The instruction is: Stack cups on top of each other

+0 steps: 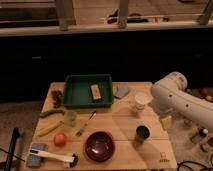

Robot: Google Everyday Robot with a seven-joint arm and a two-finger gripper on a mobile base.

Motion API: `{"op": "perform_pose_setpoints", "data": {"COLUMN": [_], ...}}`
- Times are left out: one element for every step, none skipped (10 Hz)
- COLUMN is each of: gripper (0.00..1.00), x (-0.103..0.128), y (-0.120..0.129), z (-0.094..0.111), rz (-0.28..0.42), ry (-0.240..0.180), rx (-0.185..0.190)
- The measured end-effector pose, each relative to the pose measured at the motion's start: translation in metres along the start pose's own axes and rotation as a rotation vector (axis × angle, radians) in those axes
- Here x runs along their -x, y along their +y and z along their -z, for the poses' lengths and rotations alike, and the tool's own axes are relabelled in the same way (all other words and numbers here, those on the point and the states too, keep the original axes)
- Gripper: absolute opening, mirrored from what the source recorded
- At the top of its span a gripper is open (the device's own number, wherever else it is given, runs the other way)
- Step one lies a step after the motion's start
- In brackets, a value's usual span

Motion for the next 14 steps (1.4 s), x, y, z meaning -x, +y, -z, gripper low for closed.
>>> {"op": "perform_pose_setpoints", "data": {"gripper": [0.80, 0.80, 0.80, 0.80, 0.80, 0.80, 0.80, 0.80, 0.80, 0.80, 0.80, 0.80, 0.80, 0.80], "x": [0.001, 0.001, 0.002, 0.002, 0.003, 0.003, 0.003, 0.004, 0.005, 0.006, 0.006, 0.006, 0.007, 0.007], "y": [0.000, 0.001, 0.001, 0.001, 0.001, 0.002, 0.002, 0.001, 0.001, 0.002, 0.002, 0.002, 0.002, 0.002], "z": [-0.001, -0.002, -0.003, -0.006, -0.007, -0.009, -0.009, -0.010, -0.013, -0.015, -0.016, -0.018, -0.020, -0.021], "rz": [0.016, 0.036, 0.056, 0.072, 0.087, 0.104, 0.115, 0.131, 0.152, 0.167, 0.184, 0.201, 0.222, 0.237], "ry": [0.001, 0.003, 0.005, 0.006, 0.007, 0.008, 0.009, 0.010, 0.010, 0.010, 0.011, 0.011, 0.011, 0.012], "rx": [0.001, 0.003, 0.005, 0.007, 0.009, 0.012, 0.012, 0.014, 0.016, 0.018, 0.019, 0.021, 0.023, 0.024]}}
